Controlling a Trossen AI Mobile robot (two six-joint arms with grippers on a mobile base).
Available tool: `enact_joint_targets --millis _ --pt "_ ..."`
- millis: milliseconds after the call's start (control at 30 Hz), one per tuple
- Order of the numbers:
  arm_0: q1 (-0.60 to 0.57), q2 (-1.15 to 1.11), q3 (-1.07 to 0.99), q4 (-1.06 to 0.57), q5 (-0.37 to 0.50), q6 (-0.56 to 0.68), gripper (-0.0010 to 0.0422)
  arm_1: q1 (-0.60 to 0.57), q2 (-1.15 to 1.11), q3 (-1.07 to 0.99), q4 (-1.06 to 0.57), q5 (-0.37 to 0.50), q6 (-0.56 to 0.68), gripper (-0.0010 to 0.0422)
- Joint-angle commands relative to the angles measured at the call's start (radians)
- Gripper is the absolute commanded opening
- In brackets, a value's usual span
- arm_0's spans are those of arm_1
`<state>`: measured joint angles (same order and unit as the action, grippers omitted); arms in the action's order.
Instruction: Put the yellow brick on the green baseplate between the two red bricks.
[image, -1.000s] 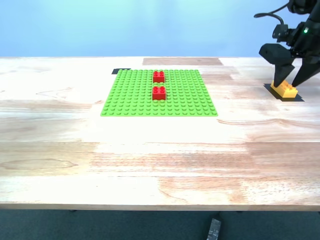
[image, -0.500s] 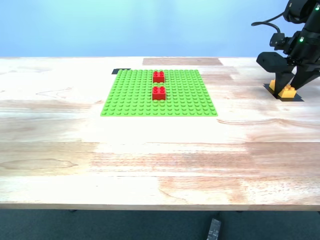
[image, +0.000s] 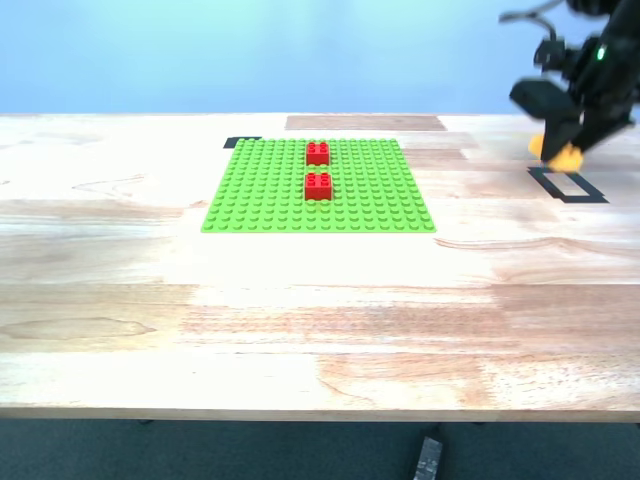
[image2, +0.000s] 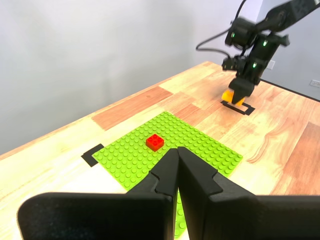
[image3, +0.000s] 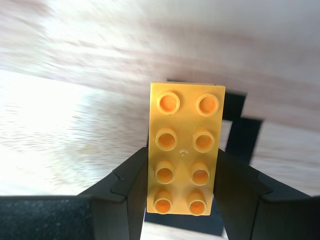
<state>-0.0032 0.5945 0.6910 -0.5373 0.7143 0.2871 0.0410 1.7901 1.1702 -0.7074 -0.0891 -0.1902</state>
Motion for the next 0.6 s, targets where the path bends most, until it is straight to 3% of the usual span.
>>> enact_joint_targets --millis 33,200,600 --pt "0.000 0.000 -0.001 0.000 0.000 0.000 0.0000 0.031 -0.053 0.049 -0.038 -0.015 -0.081 0.0010" --pt "0.000 0.000 -0.018 0.001 0.000 -0.001 0.0000 0.126 -0.143 0.119 -0.067 -0.077 -0.184 0.0010" --pt "0.000 0.000 -0.013 0.001 0.000 -0.002 0.0000 0.430 -0.106 0.321 -0.112 -0.084 -0.412 0.0010"
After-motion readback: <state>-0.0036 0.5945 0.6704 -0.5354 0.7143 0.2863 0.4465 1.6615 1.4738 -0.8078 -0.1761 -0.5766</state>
